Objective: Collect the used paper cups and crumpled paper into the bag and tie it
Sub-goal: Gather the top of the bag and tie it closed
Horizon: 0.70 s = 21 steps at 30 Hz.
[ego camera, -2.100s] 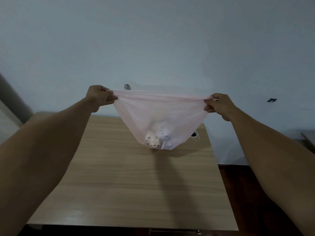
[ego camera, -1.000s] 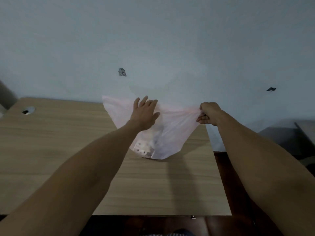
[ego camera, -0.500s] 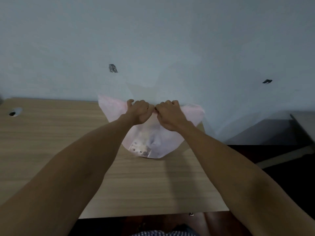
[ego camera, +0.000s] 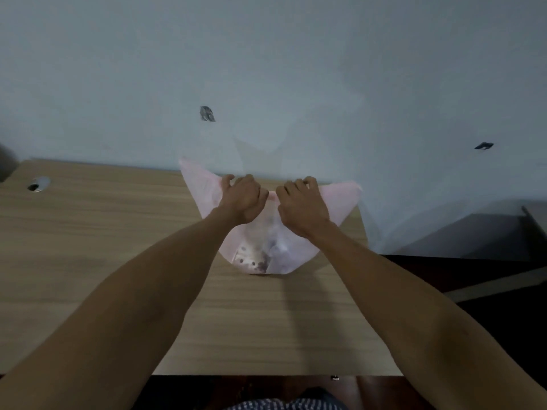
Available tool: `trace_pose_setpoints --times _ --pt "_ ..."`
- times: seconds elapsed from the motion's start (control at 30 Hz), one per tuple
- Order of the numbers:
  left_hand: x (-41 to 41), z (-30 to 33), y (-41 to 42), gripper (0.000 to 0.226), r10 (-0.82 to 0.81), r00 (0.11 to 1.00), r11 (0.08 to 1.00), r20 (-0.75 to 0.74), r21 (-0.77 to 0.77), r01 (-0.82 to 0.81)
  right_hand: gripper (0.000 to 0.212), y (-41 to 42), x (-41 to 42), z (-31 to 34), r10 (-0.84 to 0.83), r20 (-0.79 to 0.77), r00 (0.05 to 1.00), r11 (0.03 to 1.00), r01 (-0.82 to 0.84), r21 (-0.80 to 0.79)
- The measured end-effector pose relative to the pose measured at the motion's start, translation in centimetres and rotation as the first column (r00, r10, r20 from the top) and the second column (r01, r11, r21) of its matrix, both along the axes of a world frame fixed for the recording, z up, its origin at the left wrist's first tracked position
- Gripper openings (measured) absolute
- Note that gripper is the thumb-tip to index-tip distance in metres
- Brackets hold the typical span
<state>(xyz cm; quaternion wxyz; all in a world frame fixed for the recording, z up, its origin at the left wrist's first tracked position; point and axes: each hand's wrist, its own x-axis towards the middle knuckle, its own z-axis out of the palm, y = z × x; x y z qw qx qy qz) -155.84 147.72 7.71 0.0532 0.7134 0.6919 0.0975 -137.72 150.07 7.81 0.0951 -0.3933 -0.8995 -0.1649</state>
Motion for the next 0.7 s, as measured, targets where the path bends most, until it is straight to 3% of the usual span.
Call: trace_pose_setpoints --times 0.07,0.13,0.23,0.33,0.4,0.5,0.6,0.7 --pt "0.1 0.0 -0.2 0.036 -0.010 0.998 1.000 0.059 -0.014 0.011 0.008 0.0 -0.2 -0.5 -0.039 -0.033 0.999 0.998 0.037 -0.043" --pt "0.0 -0.2 -0.5 0.040 -0.078 0.996 0.996 0.031 0.041 0.077 0.011 0.4 -0.2 -0.3 -0.127 -0.137 0.982 0.969 0.094 -0.227" --pt "-0.6 -0.9 -0.9 0.040 -0.235 0.953 0.938 -0.190 0.212 0.273 0.014 1.2 0.2 0.1 -0.303 -0.283 0.910 0.804 0.085 -0.588" --pt "-0.5 -1.9 -1.1 0.026 -0.289 0.910 0.893 -0.297 0.258 0.368 0.022 1.2 0.3 0.6 -0.376 -0.333 0.865 0.719 0.045 -0.694" --pt "0.3 -2.0 -1.1 0.033 -0.234 0.939 0.924 -0.250 0.243 0.295 0.022 1.0 0.3 0.6 -0.309 -0.283 0.908 0.775 0.068 -0.628" --pt "1.3 -1.6 -0.8 0.043 -0.099 0.984 0.990 -0.147 0.084 0.112 0.027 0.3 0.7 -0.1 -0.047 -0.130 0.990 0.974 0.017 -0.228" --pt "1.4 -1.0 -0.6 0.042 0.010 0.998 1.000 -0.054 0.008 -0.009 0.020 -0.7 1.0 -1.1 0.063 -0.041 0.997 0.998 -0.062 0.010" --pt "1.5 -0.7 -0.5 0.040 0.007 1.000 1.000 0.001 -0.018 -0.007 0.021 -0.7 1.1 -1.5 -0.009 0.016 1.000 1.000 0.009 0.018"
